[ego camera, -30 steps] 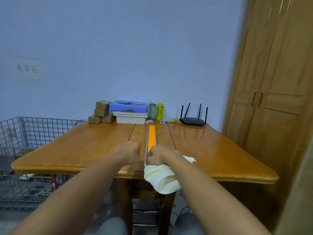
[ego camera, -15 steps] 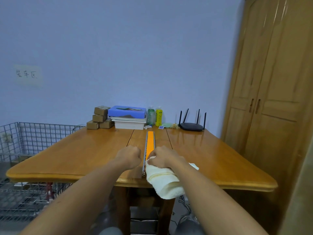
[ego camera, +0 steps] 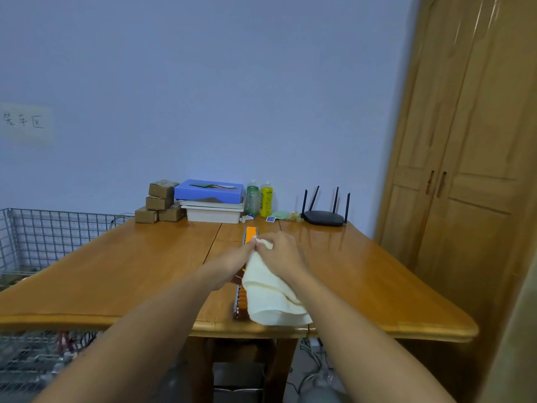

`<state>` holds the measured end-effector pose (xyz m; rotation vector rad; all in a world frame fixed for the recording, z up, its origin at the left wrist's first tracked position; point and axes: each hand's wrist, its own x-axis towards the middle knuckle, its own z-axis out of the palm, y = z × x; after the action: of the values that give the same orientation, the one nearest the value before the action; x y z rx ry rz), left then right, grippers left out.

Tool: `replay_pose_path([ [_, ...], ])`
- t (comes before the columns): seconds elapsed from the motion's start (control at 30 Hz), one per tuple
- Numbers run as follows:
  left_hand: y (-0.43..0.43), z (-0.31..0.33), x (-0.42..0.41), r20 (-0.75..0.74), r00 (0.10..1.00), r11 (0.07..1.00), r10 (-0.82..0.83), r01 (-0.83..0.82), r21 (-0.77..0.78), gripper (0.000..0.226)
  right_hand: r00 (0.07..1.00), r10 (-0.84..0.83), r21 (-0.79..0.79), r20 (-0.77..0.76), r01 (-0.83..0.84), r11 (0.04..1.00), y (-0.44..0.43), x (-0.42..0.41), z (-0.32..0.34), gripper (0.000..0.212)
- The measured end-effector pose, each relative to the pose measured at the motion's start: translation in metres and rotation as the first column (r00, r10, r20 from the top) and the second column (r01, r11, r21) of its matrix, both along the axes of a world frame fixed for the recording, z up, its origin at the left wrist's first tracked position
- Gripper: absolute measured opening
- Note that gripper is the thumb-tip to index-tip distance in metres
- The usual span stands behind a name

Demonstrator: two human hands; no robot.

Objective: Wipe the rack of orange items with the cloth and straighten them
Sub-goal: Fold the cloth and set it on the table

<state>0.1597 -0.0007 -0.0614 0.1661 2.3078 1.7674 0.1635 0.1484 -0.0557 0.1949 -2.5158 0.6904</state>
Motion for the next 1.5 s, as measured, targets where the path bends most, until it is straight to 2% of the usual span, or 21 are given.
replay_pose_path([
  [0.07, 0.007, 0.004, -0.005, 0.071, 0.996, 0.963, -0.054, 0.033, 0.268, 0.061, 0.999, 0.029, -0.100, -0.031, -0.032, 0.994, -0.002, -0.003, 0.006, 0.035],
  [0.13, 0.012, 0.010, -0.007, 0.094, 0.984, 0.887, -0.148, 0.090, 0.453, 0.062, 0.998, 0.059, -0.170, -0.038, -0.064, 0.983, -0.003, -0.003, 0.010, 0.035],
  [0.2, 0.012, 0.018, -0.005, 0.071, 0.979, 0.859, -0.189, 0.130, 0.496, 0.058, 0.996, 0.083, -0.214, -0.034, -0.089, 0.973, -0.003, 0.000, 0.015, 0.038],
  [0.33, 0.005, 0.025, -0.009, -0.005, 0.998, 0.867, -0.067, 0.061, 0.494, 0.042, 0.991, 0.134, -0.322, -0.010, -0.130, 0.938, 0.003, 0.000, 0.026, 0.042],
  [0.47, -0.002, 0.039, -0.016, -0.017, 0.995, 0.835, -0.094, 0.088, 0.543, 0.037, 0.996, 0.077, -0.341, -0.044, -0.088, 0.936, 0.015, -0.012, 0.031, 0.049],
  [0.53, -0.004, 0.047, -0.016, -0.011, 0.993, 0.830, -0.118, 0.105, 0.548, 0.035, 0.999, 0.033, -0.413, -0.014, -0.036, 0.910, 0.020, -0.019, 0.031, 0.063],
  [0.6, -0.005, 0.055, -0.017, 0.012, 0.991, 0.822, -0.133, 0.104, 0.560, 0.035, 0.999, 0.034, -0.559, 0.018, -0.018, 0.829, 0.025, -0.025, 0.029, 0.085],
  [0.67, -0.006, 0.060, -0.019, 0.038, 0.985, 0.814, -0.168, 0.117, 0.569, 0.038, 0.991, 0.131, -0.720, 0.036, -0.066, 0.691, 0.030, -0.028, 0.030, 0.102],
  [0.73, -0.006, 0.065, -0.022, 0.070, 0.978, 0.804, -0.198, 0.121, 0.583, 0.041, 0.954, 0.298, -0.848, 0.041, -0.125, 0.515, 0.033, -0.031, 0.027, 0.096],
  [0.8, -0.005, 0.067, -0.024, 0.095, 0.973, 0.784, -0.211, 0.111, 0.611, 0.041, 0.889, 0.454, -0.933, 0.061, -0.110, 0.341, 0.035, -0.030, 0.023, 0.074],
  [0.83, -0.004, 0.067, -0.024, 0.101, 0.972, 0.775, -0.213, 0.106, 0.623, 0.042, 0.855, 0.512, -0.955, 0.078, -0.083, 0.286, 0.036, -0.029, 0.022, 0.068],
  [0.9, -0.002, 0.065, -0.026, 0.116, 0.971, 0.772, -0.208, 0.090, 0.629, 0.043, 0.808, 0.578, -0.965, 0.114, -0.048, 0.258, 0.040, -0.030, 0.017, 0.071],
  [0.97, -0.002, 0.063, -0.030, 0.130, 0.973, 0.790, -0.189, 0.073, 0.609, 0.043, 0.815, 0.570, -0.966, 0.102, -0.055, 0.251, 0.042, -0.028, 0.017, 0.059],
  [1.07, 0.000, 0.058, -0.036, 0.057, 0.998, 0.860, -0.036, 0.002, 0.510, 0.035, 0.919, 0.392, -0.955, 0.027, -0.093, 0.283, 0.043, -0.030, 0.016, 0.046],
  [1.13, 0.004, 0.052, -0.039, -0.114, 0.986, 0.915, 0.124, -0.070, 0.397, 0.030, 0.978, 0.203, -0.919, -0.036, -0.112, 0.378, 0.046, -0.036, 0.016, 0.044],
  [1.23, 0.007, 0.044, -0.041, -0.305, 0.930, 0.939, 0.206, -0.100, 0.329, 0.029, 0.992, 0.002, -0.828, -0.125, -0.105, 0.551, 0.051, -0.041, 0.016, 0.030],
  [1.33, 0.008, 0.039, -0.043, -0.355, 0.897, 0.926, 0.262, -0.130, 0.354, 0.033, 0.976, -0.042, -0.733, -0.213, -0.132, 0.667, 0.051, -0.041, 0.020, 0.019],
  [1.5, 0.007, 0.038, -0.042, -0.341, 0.893, 0.909, 0.292, -0.149, 0.390, 0.036, 0.963, -0.047, -0.672, -0.266, -0.150, 0.725, 0.049, -0.045, 0.026, 0.019],
])
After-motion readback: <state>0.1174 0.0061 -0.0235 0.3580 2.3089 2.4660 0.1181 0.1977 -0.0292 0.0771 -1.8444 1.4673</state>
